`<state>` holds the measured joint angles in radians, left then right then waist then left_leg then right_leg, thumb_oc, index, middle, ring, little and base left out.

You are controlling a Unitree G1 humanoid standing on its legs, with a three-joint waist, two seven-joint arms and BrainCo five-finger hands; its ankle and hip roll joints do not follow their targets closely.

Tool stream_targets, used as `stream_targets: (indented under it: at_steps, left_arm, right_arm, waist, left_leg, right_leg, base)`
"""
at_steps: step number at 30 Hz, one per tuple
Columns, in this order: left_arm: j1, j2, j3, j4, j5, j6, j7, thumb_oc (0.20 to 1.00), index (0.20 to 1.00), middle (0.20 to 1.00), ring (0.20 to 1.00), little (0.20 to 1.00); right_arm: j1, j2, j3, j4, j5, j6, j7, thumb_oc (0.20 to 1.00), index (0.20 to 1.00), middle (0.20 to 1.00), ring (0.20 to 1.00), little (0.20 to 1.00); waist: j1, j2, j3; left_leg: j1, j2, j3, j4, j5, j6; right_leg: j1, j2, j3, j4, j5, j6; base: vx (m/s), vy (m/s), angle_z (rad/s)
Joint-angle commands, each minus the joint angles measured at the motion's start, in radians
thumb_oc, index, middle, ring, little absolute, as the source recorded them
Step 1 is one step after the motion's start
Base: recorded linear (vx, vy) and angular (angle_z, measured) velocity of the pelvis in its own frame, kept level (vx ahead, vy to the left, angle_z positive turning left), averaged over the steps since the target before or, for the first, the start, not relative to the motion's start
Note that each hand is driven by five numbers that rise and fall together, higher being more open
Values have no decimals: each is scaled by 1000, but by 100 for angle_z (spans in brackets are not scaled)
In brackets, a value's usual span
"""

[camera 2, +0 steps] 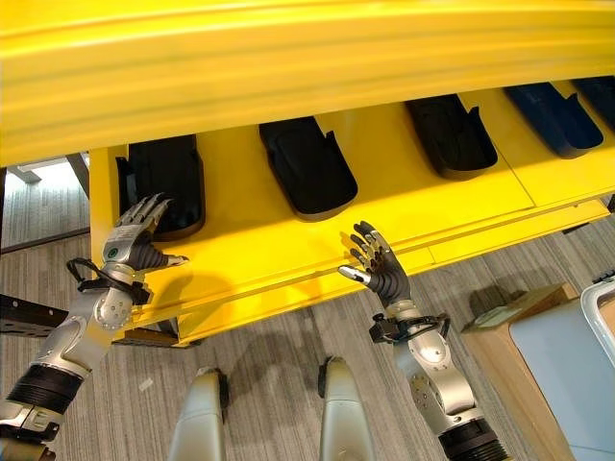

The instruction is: Move parts from the plastic box to the shelf.

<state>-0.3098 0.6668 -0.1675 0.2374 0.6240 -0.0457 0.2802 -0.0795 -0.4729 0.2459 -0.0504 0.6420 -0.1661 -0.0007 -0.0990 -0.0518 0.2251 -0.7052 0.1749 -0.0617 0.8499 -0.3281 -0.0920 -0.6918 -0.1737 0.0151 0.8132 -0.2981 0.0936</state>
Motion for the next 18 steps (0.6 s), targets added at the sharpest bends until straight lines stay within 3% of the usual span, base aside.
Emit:
stream_targets:
  at_steps: [1,18]
  left_arm:
    - [-77,-23,-30,42,-25,13,-15,1000,1000,1000,1000,1000]
    - [-145,41,-24,-127,20,24,-151,1000,1000,1000,1000,1000]
  right_arm:
    - [7,-13,-33,-49,-24,-28,19,1000,1000,1000,1000,1000]
    - [18,-7,-44,-39,-17,29,45,1000,1000,1000,1000,1000]
  waist:
    - [8,-5,-39]
    - [7,-1,-33]
  left_leg:
    - [-12,7,-7,-6,74,32]
    - [-4,5,-9,-1,66,34]
  right_leg:
    - [-26,15,21,25,67,-33]
    - [-24,17,22,35,60,-36]
  base:
    - [0,0,0]
    - [0,0,0]
